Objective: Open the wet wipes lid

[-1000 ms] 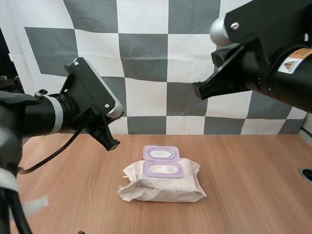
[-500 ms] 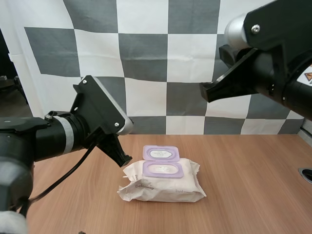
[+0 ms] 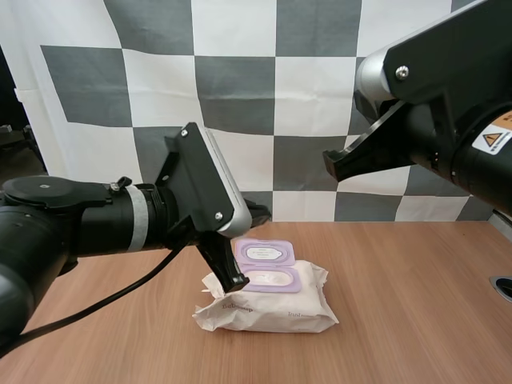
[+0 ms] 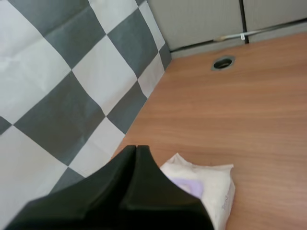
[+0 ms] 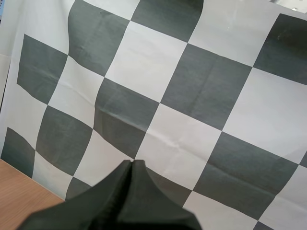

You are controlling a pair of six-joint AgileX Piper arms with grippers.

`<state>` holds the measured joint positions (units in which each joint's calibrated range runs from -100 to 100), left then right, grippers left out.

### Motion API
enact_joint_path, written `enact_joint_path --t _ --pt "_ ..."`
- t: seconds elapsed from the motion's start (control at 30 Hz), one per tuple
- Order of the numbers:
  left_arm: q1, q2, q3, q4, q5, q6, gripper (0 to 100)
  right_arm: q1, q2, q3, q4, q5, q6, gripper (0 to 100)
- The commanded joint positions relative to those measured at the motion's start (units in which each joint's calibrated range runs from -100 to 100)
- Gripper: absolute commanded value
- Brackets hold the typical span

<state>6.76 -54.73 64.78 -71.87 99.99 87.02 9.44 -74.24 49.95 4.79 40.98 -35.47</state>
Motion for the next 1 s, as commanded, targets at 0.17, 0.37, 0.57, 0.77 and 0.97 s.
enact_joint_path --t 0.17,0.37,0.57,0.77,0.97 --pt "-0.05 -8.27 -12.78 -7.38 0.01 -6.36 0 -0.03 -0.22 0.03 2.37 -2.77 0.00 0" --pt "0.07 -12.00 -13.98 -8.60 0.01 -10.32 0 -0.96 -5.31 0.03 4.41 -9.88 0.00 0" --pt "2.28 -17.86 -10.68 -10.46 0.01 -10.25 0 -0.96 -8.38 0.03 4.73 -9.50 0.00 0" --pt "2.28 -24.20 -5.55 -12.72 -8.97 -11.49 0 -0.96 -11.76 4.26 4.36 -16.21 0.00 0" --pt "1.61 -25.33 -2.59 -8.78 -36.70 -18.31 0 -0.96 -16.16 13.03 3.29 -18.59 0.00 0"
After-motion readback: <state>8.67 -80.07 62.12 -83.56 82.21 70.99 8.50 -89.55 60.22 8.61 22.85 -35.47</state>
